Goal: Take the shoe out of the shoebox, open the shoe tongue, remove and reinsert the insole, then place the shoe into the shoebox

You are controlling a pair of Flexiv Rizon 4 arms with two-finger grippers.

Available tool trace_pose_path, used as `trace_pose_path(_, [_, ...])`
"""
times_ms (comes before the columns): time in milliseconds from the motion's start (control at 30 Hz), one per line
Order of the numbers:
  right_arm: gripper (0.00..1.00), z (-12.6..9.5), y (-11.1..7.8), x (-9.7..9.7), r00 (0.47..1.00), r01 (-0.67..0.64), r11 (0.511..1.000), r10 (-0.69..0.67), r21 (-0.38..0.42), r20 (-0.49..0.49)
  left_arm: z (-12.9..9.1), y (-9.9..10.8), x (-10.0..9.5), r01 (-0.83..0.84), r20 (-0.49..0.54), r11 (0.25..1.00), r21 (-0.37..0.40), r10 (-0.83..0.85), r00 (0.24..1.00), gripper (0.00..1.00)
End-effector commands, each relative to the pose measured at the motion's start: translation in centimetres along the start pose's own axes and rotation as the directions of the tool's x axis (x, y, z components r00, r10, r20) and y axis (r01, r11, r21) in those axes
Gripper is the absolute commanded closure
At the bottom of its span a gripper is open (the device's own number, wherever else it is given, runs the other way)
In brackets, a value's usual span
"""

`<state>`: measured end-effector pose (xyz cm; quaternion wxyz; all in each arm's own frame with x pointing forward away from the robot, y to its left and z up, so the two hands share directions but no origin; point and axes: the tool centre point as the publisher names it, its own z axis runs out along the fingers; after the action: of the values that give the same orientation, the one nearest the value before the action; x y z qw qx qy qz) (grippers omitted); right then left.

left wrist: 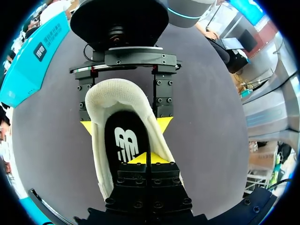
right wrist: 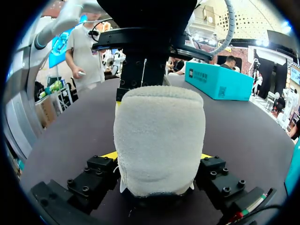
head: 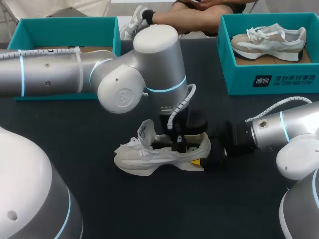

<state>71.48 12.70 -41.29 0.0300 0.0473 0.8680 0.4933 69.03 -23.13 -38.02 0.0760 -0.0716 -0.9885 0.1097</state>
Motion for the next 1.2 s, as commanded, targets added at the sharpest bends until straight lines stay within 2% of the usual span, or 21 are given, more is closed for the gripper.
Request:
trace_pose_path(33, [1.0,0.5,-0.3,0.0,1.0,-0.001,1.0,0.001,0.006,0.003,-0.7,0.4,0.8,0.001,0.019,1.0,0.005,-0.001,1.0,1.0])
trace_pose_path(433, [1.0,0.5,-0.3,0.0,1.0,-0.001,1.0,0.001,0.006,0.003,0.8,0.7,1.3,-0.015,-0.019,1.0,-0.009,0.015,1.0,1.0])
trace_pose_path(500, [1.0,0.5,-0.3,0.0,1.0,-0.001,1.0,0.001,0.006,0.003,1.0,0.9,1.2,-0.006,-0.019,1.0,-0.012,0.006,1.0,0.7])
trace_pose_path(533, [1.0,0.5,-0.3,0.0,1.0,-0.001,1.0,0.001,0.006,0.003,1.1,1.0,1.2,-0.003,-0.017,1.0,-0.016,0.003,1.0,0.67])
trace_pose_path(667, [1.0,0.5,-0.3,0.0,1.0,-0.001,1.0,0.001,0.006,0.003,1.3,1.3,1.1,0.002,-0.005,1.0,-0.017,-0.002,1.0,0.71])
trace_pose_path(867, [1.0,0.5,-0.3,0.0,1.0,-0.001,1.0,0.001,0.006,0.003,2.3,1.8,0.8,0.012,0.015,1.0,-0.026,-0.011,1.0,0.69])
trace_pose_path(1067, [1.0,0.5,-0.3,0.0,1.0,-0.001,1.0,0.001,0.006,0.003,3.7,2.3,-0.1,0.034,0.055,0.999,-0.029,-0.032,0.998,0.78])
trace_pose_path(1167, [1.0,0.5,-0.3,0.0,1.0,-0.001,1.0,0.001,0.006,0.003,4.3,2.6,-0.3,0.043,0.064,0.998,-0.035,-0.041,0.997,0.89])
trace_pose_path(1200, [1.0,0.5,-0.3,0.0,1.0,-0.001,1.0,0.001,0.006,0.003,4.5,2.7,-0.3,0.047,0.064,0.998,-0.039,-0.045,0.997,1.0])
